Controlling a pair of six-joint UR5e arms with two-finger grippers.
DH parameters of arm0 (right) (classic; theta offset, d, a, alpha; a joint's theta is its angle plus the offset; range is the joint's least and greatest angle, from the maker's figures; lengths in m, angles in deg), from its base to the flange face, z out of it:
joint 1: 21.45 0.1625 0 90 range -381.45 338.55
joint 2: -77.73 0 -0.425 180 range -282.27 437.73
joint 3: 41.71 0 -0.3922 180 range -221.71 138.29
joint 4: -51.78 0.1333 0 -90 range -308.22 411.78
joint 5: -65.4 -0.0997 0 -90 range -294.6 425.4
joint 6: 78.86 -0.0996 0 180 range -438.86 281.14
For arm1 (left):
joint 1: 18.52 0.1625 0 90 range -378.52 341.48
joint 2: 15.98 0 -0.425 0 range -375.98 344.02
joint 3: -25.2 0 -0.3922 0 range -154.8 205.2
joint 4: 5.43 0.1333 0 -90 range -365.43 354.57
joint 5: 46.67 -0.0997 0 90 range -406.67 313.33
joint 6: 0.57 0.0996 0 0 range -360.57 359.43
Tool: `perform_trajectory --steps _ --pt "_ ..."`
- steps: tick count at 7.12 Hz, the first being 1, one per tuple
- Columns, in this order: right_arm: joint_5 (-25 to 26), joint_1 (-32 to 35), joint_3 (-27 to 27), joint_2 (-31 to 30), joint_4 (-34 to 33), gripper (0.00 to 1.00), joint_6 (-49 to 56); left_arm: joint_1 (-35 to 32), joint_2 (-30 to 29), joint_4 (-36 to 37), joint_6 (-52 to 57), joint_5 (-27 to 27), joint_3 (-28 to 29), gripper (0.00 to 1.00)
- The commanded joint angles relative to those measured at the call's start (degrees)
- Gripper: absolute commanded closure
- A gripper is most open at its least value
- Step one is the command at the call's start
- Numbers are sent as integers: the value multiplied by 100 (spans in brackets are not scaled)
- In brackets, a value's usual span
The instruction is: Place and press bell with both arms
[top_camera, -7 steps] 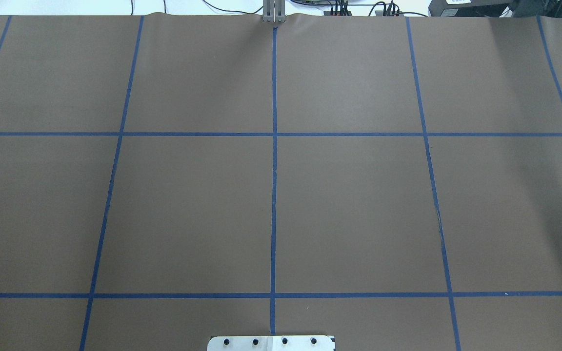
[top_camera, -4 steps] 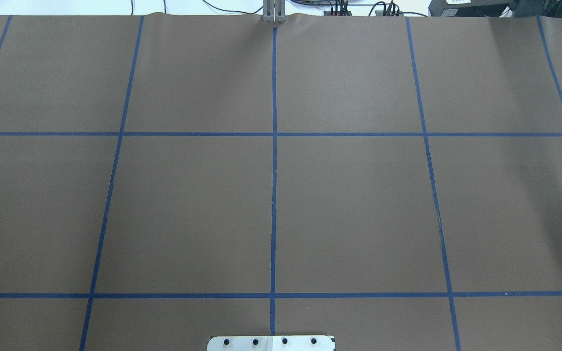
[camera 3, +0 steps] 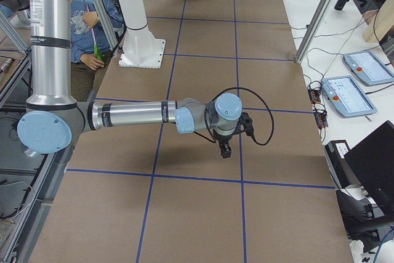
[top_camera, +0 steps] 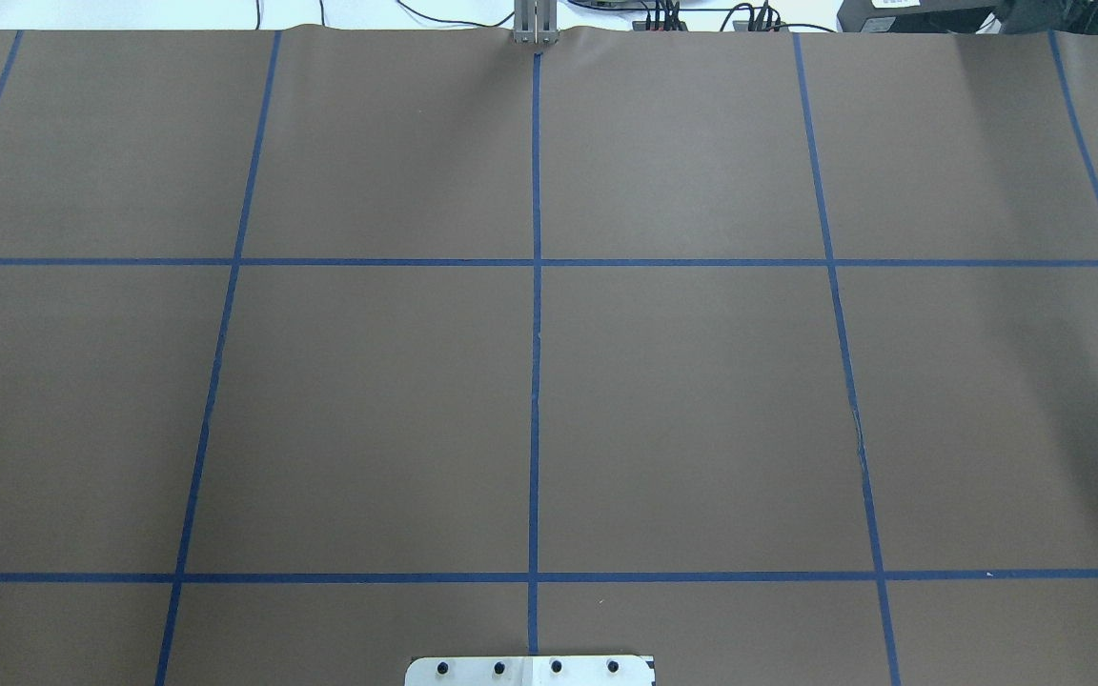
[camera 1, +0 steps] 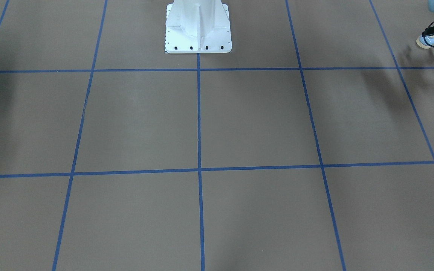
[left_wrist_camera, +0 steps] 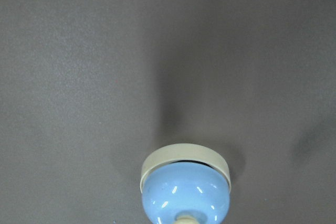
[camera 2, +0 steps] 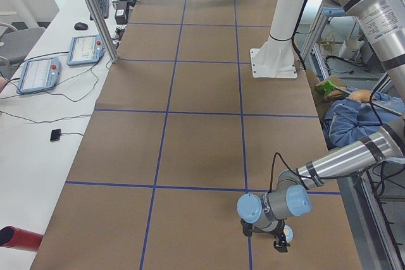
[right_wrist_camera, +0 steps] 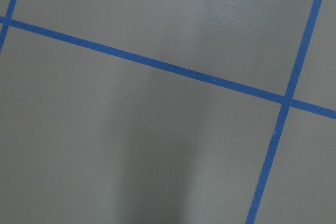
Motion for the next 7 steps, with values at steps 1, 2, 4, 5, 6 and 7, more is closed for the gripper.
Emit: perform_trajectory --steps 1,2,4,5,6,7 --pt "0 -67 -7 0 0 0 0 160 -70 -17 -35 22 122 1" --pt "0 -76 -7 0 0 0 0 161 -70 -61 -18 57 131 1" --pt "0 -120 -7 9 0 0 0 170 -87 -61 -17 101 201 1" --pt "0 -129 -7 9 9 0 0 187 -148 -61 -9 171 219 1" --pt "0 -146 -7 9 9 0 0 187 -201 -157 -9 198 228 1" --pt "0 -155 -16 9 9 0 0 196 -237 -184 -35 424 280 1"
